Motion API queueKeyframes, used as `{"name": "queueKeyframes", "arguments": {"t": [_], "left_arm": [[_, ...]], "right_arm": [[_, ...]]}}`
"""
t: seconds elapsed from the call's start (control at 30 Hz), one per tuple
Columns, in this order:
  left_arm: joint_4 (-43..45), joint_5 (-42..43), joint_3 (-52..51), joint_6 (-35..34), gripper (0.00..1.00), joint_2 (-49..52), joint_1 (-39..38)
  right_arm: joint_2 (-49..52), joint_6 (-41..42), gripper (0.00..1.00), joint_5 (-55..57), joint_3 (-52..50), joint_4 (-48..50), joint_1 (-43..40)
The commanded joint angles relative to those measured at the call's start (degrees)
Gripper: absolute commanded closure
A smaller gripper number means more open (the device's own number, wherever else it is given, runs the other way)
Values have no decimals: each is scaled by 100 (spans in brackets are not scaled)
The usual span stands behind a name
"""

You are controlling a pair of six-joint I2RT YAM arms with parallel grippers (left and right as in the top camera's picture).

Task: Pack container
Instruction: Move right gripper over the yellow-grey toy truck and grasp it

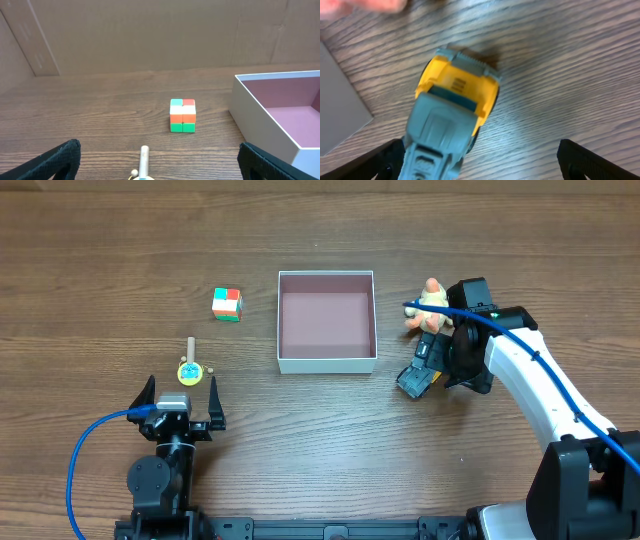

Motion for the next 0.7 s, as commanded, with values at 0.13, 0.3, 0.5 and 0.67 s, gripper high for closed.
{"name": "queueKeyframes", "arguments": {"t": [0.13,0.3,0.5,0.67], "left_arm": [[7,39,-28,52,0,-57,48],[7,39,-28,52,0,-57,48],[7,39,-28,52,0,-57,48],[7,39,-28,52,0,-57,48]], "right_arm": [[-26,957,0,-243,35,-26,-4],[-26,1447,0,-232,33,24,2],[-24,1574,0,-87,26,219,35],[37,1631,0,83,-17,208,125]]}}
